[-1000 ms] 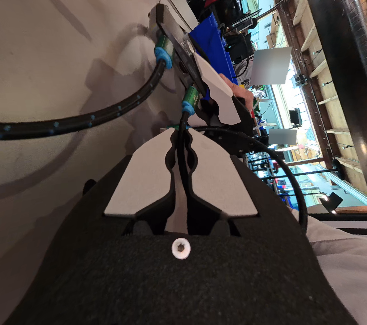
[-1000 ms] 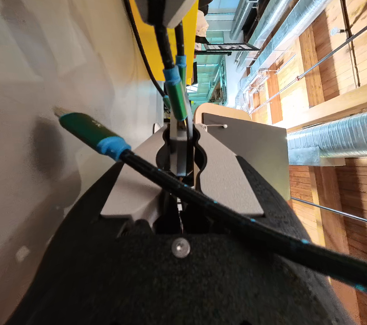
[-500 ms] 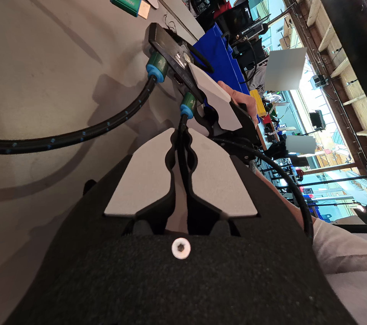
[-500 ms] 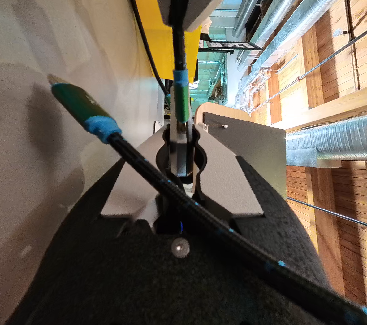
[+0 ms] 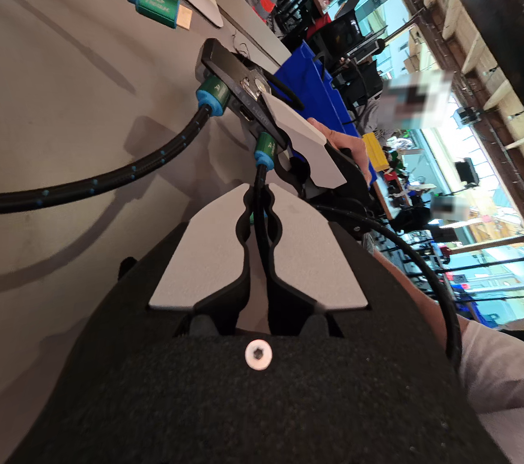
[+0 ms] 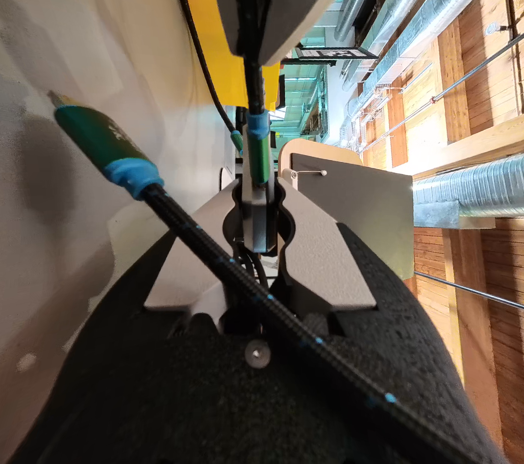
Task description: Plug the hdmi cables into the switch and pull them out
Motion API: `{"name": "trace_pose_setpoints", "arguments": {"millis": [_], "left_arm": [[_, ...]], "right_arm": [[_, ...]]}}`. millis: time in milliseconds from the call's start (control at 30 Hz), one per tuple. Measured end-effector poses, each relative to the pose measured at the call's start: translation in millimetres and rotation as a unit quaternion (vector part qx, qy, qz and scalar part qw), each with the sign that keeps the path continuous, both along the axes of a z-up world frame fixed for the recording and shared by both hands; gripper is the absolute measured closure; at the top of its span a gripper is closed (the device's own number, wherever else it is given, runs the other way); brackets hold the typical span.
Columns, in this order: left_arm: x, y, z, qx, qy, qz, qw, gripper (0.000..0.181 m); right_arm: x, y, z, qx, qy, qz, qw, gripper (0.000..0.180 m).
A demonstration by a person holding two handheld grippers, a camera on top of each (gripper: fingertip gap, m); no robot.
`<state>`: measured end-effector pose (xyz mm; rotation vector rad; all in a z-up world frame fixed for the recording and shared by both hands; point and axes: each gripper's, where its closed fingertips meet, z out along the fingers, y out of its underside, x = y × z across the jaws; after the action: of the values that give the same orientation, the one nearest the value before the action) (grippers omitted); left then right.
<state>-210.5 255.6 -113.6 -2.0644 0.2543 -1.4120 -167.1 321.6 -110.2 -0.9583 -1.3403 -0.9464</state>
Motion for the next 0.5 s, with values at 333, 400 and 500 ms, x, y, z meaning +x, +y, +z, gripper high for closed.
{"name": "trace_pose_setpoints", "arguments": {"millis": [333, 400, 500], "left_arm": [[1, 3, 1, 0.011, 0.006, -0.059, 0.998, 0.181], [-1, 0, 3, 0.013, -0.002, -0.075, 0.997, 0.176], [-2, -13, 1, 0.014, 0.000, -0.111, 0.994, 0.160]], "right_arm": [[-26, -20, 0, 0.021, -0.024, 0.054, 0.998, 0.159], [-28, -20, -2, 0.021, -0.028, 0.058, 0.998, 0.159], [-24, -18, 0, 0.032, -0.040, 0.056, 0.997, 0.159]]}}
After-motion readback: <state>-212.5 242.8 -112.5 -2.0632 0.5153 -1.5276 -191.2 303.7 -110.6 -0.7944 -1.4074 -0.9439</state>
